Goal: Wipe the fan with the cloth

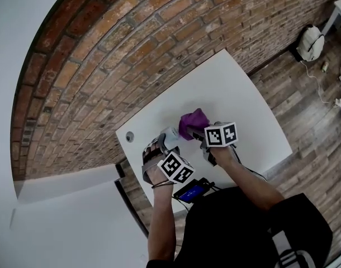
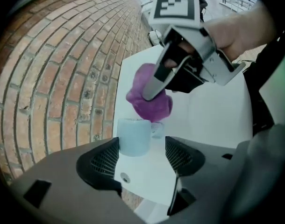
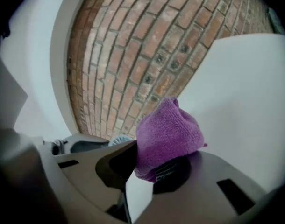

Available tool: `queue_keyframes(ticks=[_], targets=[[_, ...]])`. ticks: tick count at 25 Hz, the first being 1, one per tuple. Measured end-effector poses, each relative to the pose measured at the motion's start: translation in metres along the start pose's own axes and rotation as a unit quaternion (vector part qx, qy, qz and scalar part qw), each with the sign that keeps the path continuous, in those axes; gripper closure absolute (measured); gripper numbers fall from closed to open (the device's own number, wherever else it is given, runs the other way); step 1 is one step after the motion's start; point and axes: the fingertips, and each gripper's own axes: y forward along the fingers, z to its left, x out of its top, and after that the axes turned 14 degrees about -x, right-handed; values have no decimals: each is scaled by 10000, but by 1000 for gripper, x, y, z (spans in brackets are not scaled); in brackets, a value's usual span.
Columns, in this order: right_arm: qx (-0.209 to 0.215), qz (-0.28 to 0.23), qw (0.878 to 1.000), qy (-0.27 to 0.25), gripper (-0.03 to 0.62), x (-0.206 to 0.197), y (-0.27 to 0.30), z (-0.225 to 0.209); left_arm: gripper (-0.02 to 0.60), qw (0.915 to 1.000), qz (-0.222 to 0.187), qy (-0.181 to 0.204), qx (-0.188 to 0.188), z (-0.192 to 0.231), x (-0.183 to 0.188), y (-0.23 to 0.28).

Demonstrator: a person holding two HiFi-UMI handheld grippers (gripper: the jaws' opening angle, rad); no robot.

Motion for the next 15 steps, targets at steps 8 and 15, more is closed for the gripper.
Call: queue_keyframes(ticks=[8,15], targets=[[777,-246,9955,-487,522,2,-2,66,258,9998,-68,-156,-44,-2,2,-2],[-157,585,9976,-326,523,-34,27,-3,258,10000,4,-88,22,-1,1,-1]])
